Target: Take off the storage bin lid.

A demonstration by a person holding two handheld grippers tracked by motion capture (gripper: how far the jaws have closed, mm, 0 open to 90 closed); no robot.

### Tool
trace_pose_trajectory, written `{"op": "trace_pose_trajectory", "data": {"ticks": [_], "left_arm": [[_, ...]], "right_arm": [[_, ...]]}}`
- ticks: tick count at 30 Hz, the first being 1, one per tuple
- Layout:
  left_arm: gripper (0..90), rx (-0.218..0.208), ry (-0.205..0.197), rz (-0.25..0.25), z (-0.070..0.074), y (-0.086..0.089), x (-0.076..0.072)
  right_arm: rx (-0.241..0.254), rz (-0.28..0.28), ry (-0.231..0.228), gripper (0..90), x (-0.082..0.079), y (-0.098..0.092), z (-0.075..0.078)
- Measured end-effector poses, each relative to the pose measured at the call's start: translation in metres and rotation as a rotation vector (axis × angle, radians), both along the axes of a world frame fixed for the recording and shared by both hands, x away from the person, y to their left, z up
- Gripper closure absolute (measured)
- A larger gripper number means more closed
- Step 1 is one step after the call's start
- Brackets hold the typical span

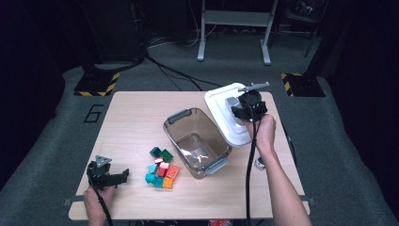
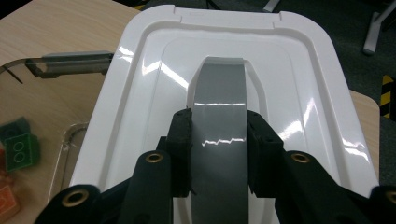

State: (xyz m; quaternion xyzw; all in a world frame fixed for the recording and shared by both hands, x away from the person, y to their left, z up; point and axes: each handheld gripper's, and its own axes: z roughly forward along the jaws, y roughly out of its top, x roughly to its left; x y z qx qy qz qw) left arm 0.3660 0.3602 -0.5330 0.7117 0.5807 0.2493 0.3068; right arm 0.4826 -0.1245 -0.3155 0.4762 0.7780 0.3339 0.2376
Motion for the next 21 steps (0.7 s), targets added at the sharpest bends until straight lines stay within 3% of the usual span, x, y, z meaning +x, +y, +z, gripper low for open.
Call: {"op": "trace_pose_trajectory", "data": {"ticks": [21], "left_arm": [[1.5, 0.000, -0.001, 0.000, 0.000, 0.000, 0.000]], "right_arm": [[-0.012, -0.085, 0.031, 66.9, 0.037, -0.015, -0.033]]}}
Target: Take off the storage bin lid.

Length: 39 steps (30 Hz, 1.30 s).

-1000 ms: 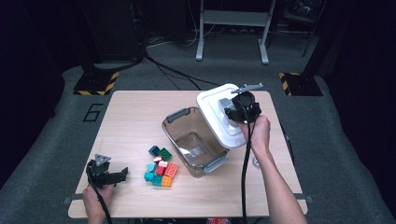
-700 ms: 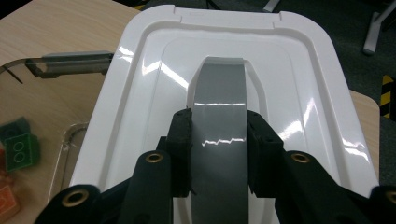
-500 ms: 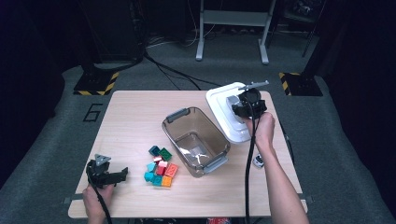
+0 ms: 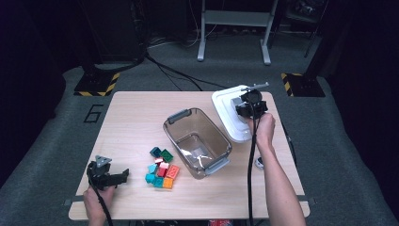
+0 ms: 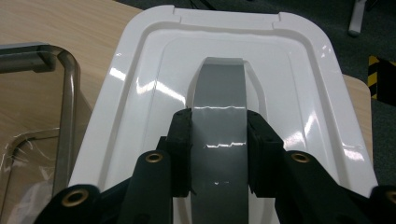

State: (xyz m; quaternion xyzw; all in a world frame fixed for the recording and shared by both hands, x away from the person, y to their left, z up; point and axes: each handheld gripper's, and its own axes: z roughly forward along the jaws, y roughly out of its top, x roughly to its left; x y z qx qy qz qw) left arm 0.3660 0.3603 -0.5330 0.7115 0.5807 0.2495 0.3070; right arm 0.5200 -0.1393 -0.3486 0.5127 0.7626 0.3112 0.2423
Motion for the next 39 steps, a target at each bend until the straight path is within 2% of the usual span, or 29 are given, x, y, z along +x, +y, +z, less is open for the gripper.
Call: {"op": "trace_pose_trajectory", "data": {"ticks": [8, 13, 22, 27, 28, 35, 37, 39], "left_arm": [[1.5, -0.001, 0.005, -0.003, 0.000, 0.000, 0.000], [1.5, 0.000, 0.005, -0.003, 0.000, 0.000, 0.000], [1.5, 0.000, 0.005, -0.004, 0.000, 0.000, 0.000], [1.5, 0.000, 0.005, -0.003, 0.000, 0.000, 0.000], [1.5, -0.001, 0.005, -0.003, 0.000, 0.000, 0.000], [1.5, 0.000, 0.005, -0.004, 0.000, 0.000, 0.000], [1.5, -0.001, 0.005, -0.004, 0.000, 0.000, 0.000], [1.5, 0.000, 0.005, -0.003, 0.000, 0.000, 0.000]], "right_arm": [[0.007, -0.036, 0.003, 66.9, 0.010, -0.004, -0.011], [-0.016, -0.034, 0.001, 66.9, 0.015, -0.003, -0.018], [-0.038, -0.036, 0.023, 66.8, 0.024, 0.000, -0.045], [-0.030, -0.035, 0.031, 66.8, 0.027, 0.001, -0.057], [-0.007, -0.039, 0.048, 66.7, 0.028, 0.000, -0.062], [0.020, -0.060, 0.069, 66.7, 0.029, -0.001, -0.077], [0.050, -0.068, 0.081, 66.7, 0.029, -0.002, -0.084], [0.059, -0.070, 0.085, 66.6, 0.029, -0.003, -0.086]]}}
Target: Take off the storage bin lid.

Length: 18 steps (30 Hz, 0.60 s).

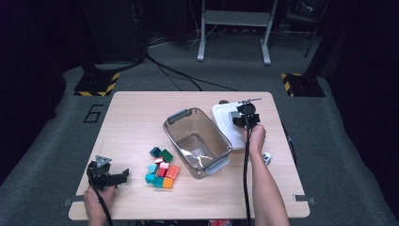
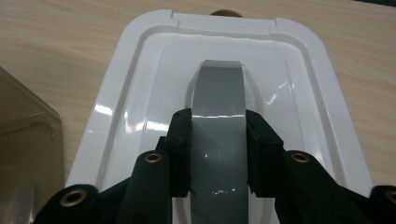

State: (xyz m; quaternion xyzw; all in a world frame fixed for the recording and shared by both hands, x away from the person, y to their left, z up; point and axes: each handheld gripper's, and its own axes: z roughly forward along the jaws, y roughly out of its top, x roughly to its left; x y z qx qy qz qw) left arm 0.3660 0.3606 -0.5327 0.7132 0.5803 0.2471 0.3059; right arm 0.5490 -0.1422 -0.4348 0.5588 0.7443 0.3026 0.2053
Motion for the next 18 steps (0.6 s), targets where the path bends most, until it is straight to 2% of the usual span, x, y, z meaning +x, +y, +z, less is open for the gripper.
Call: {"op": "trace_pose_trajectory", "data": {"ticks": [6, 12, 14, 18], "left_arm": [[1.5, 0.000, 0.000, 0.000, 0.000, 0.000, 0.000], [1.5, 0.000, -0.002, 0.001, 0.000, 0.000, 0.000], [1.5, 0.000, 0.001, 0.000, 0.000, 0.000, 0.000], [1.5, 0.000, -0.002, 0.001, 0.000, 0.000, 0.000]], "right_arm": [[0.053, -0.021, 0.028, 66.6, -0.002, 0.001, -0.017], [0.082, -0.026, 0.042, 66.5, -0.001, 0.004, -0.028], [0.112, -0.024, 0.054, 66.4, -0.001, 0.005, -0.031], [0.115, -0.023, 0.058, 66.3, 0.000, 0.006, -0.036]]}}
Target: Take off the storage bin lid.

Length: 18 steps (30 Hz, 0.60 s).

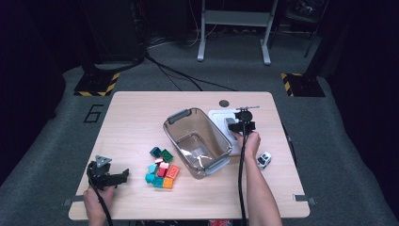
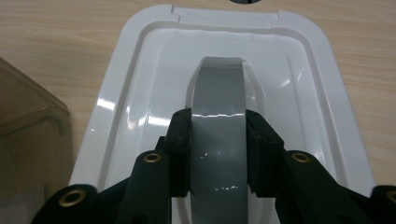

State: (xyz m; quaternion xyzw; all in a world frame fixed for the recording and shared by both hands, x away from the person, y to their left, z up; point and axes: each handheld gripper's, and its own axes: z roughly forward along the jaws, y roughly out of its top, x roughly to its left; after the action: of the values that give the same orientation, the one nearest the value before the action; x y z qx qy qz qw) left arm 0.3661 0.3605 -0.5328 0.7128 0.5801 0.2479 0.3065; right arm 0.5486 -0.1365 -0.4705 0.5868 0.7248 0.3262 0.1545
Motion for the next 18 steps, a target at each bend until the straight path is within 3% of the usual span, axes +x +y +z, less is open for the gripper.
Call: {"op": "trace_pose_trajectory", "data": {"ticks": [5, 10, 14, 15, 18], "left_arm": [[1.5, 0.000, 0.002, -0.001, 0.000, 0.000, 0.000], [1.5, 0.000, 0.002, 0.000, 0.000, 0.000, 0.000], [1.5, 0.000, 0.002, 0.000, 0.000, 0.000, 0.000], [1.5, 0.000, 0.002, -0.001, 0.000, 0.000, 0.000], [1.5, 0.000, 0.002, -0.001, 0.000, 0.000, 0.000]], "right_arm": [[0.016, 0.020, 0.040, 65.4, 0.001, 0.001, -0.004], [0.011, 0.055, 0.036, 58.3, 0.000, 0.000, 0.002], [0.008, 0.062, 0.035, 46.9, -0.004, -0.004, 0.009], [0.007, 0.053, 0.033, 39.3, -0.008, -0.007, 0.014], [-0.009, 0.054, 0.021, 33.2, -0.011, -0.012, 0.018]]}}
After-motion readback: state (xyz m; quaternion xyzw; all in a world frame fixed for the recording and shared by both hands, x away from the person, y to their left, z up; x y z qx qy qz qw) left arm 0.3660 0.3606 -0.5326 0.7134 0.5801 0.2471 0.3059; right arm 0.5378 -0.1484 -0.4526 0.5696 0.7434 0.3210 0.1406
